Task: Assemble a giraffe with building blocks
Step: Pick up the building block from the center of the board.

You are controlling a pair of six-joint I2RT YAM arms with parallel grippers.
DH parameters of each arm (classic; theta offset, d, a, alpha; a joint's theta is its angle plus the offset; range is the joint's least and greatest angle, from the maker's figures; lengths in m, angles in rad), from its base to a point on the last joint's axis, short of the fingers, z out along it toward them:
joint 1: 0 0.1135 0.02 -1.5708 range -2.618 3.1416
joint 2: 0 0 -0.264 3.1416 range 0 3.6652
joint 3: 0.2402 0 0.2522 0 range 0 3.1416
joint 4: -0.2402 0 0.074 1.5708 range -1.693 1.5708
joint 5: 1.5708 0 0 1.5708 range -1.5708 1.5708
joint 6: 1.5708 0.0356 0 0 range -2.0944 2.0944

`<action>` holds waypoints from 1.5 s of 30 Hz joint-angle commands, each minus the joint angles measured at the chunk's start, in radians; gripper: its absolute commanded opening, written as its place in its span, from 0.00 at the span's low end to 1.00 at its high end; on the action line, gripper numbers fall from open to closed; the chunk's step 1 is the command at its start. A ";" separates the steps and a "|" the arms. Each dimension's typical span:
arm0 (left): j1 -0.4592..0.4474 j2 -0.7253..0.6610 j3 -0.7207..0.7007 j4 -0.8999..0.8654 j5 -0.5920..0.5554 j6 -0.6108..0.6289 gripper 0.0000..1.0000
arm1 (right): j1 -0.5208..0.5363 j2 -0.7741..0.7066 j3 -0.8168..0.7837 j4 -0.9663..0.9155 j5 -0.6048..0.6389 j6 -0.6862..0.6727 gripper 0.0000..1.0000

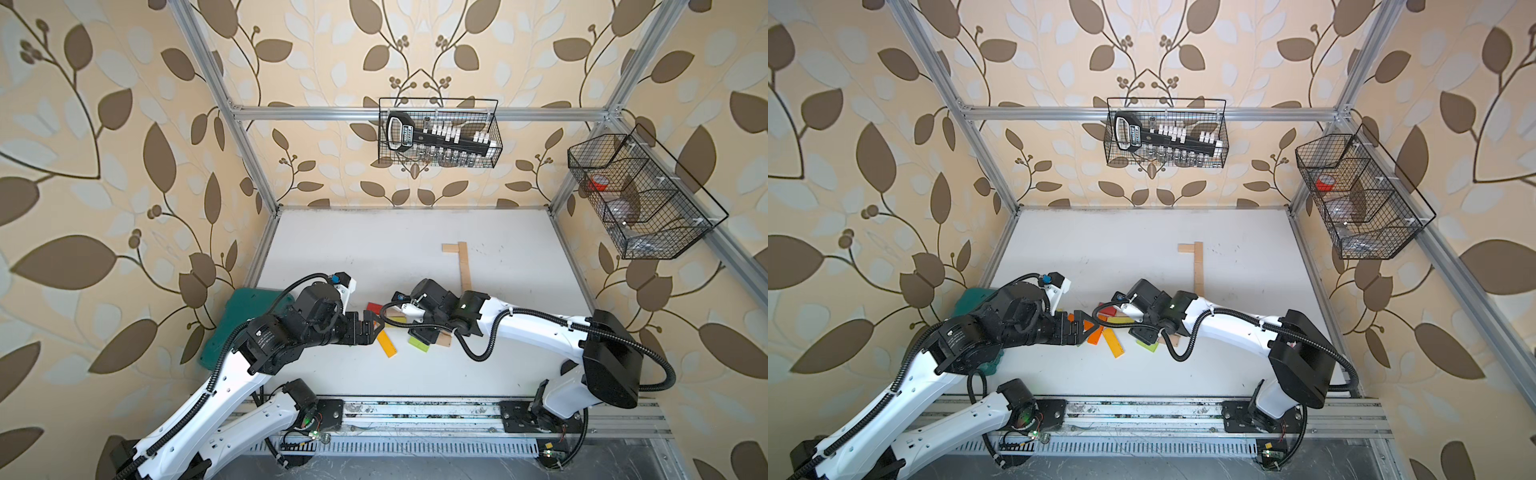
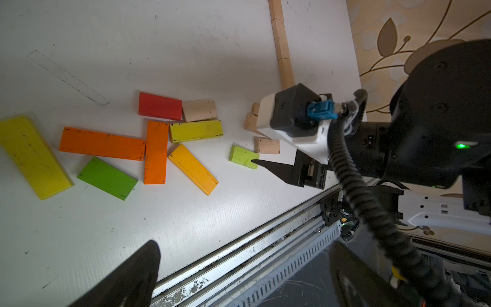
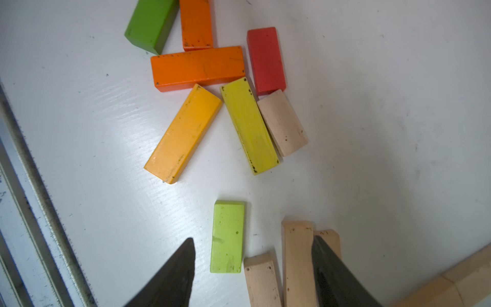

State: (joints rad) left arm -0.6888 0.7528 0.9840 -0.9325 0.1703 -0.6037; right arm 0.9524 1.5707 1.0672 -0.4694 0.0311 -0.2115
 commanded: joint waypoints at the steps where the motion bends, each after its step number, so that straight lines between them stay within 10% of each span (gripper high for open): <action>1: -0.008 -0.017 0.055 -0.025 -0.022 0.016 0.99 | -0.013 0.047 -0.007 0.051 -0.103 -0.236 0.67; 40: -0.008 -0.080 0.045 -0.077 -0.087 0.036 0.99 | -0.141 0.436 0.222 0.054 -0.291 -0.414 0.59; 45: -0.008 -0.082 0.046 -0.077 -0.086 0.038 0.99 | -0.133 0.455 0.244 0.043 -0.303 -0.398 0.33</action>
State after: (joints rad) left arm -0.6888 0.6777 1.0065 -1.0004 0.1120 -0.5930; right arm 0.8112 1.9953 1.2823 -0.4068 -0.2543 -0.6094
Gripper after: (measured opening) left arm 0.989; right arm 0.375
